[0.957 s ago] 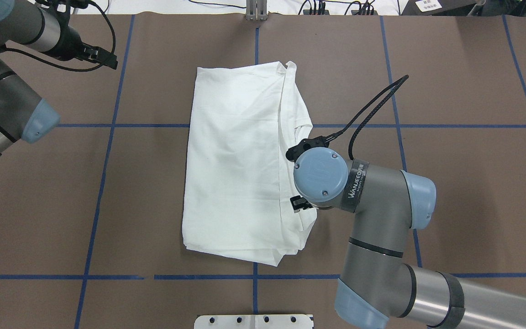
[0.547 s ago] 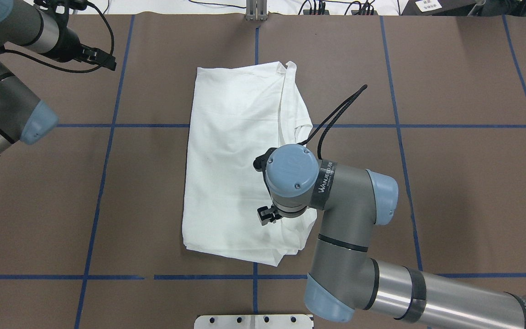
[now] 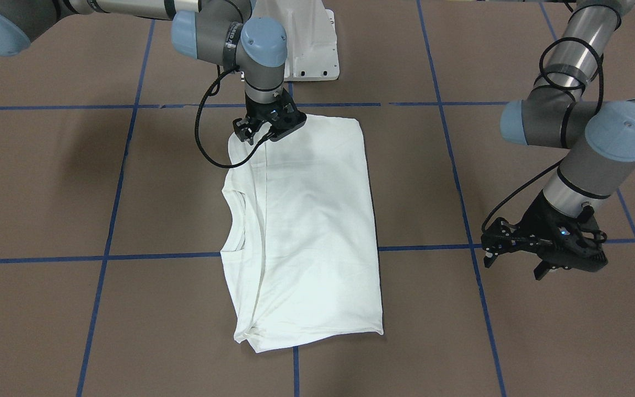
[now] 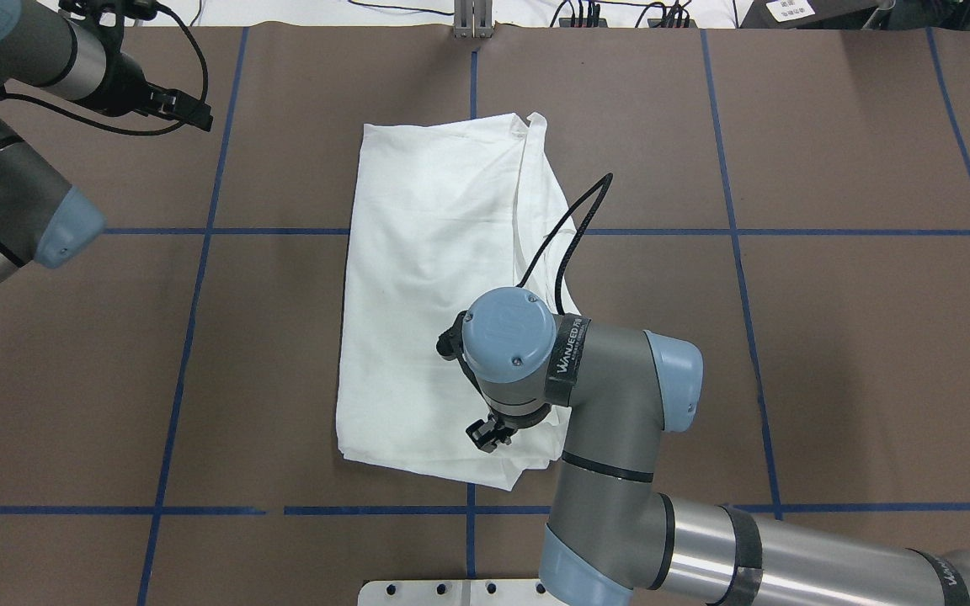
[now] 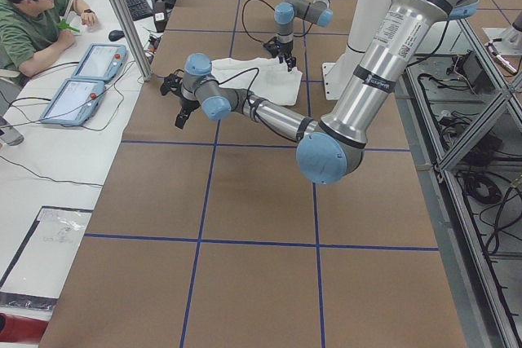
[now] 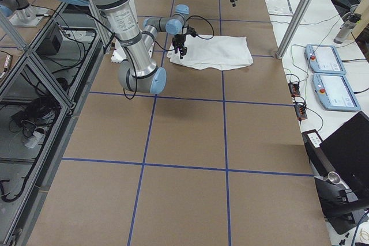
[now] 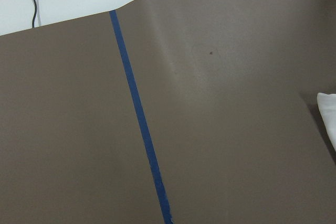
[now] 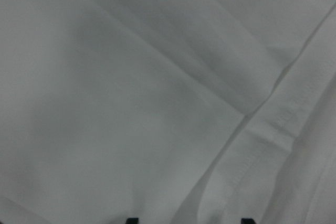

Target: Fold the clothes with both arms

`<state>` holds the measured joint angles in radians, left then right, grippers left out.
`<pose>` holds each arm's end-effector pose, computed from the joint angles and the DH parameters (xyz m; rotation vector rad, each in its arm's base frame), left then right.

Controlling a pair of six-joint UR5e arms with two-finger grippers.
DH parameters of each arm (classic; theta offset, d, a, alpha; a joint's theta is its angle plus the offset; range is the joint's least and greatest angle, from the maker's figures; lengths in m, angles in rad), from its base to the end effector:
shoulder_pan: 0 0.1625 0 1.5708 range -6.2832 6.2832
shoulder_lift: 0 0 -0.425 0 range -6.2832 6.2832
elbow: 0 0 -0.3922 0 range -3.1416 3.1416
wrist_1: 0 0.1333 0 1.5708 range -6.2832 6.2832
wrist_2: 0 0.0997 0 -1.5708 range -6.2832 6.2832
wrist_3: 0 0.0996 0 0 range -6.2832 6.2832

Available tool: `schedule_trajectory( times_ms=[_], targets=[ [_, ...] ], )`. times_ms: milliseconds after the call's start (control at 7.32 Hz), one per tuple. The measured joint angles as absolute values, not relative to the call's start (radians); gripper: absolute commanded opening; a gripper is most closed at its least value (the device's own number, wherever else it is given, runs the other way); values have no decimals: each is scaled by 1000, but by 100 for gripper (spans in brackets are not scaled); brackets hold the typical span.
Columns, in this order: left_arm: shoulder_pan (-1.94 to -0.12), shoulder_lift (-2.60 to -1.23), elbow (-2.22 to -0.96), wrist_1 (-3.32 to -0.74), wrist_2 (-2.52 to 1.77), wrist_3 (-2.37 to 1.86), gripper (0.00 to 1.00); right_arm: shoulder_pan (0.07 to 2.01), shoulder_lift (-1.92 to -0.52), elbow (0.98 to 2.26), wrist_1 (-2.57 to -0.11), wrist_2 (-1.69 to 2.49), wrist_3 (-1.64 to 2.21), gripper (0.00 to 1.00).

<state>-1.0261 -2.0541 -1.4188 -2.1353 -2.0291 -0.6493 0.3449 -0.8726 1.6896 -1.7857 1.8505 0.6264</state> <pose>0.2866 -0.6453 0.3892 0.4868 0.8465 0.1090 -0.6023 -0.3288 0.2245 0.1454 -0.6532 -0.6616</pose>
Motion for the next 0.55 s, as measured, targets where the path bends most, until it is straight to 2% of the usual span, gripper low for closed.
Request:
schedule_trajectory(
  times_ms=[273,410,547],
  targets=[
    [-1026,-2054,-1419,-2135,-2029,-650,100,342,-874,1715,-1834,1851,585,23],
    [-1026,-2054,-1419,-2135,-2029,-650,100,341,-875,1716,-1840,1848,574,6],
    [-1026,-2052,-1419,-2135,-2029,-650,100,341,-876,1716,-1842,1844,564,0]
  ],
)
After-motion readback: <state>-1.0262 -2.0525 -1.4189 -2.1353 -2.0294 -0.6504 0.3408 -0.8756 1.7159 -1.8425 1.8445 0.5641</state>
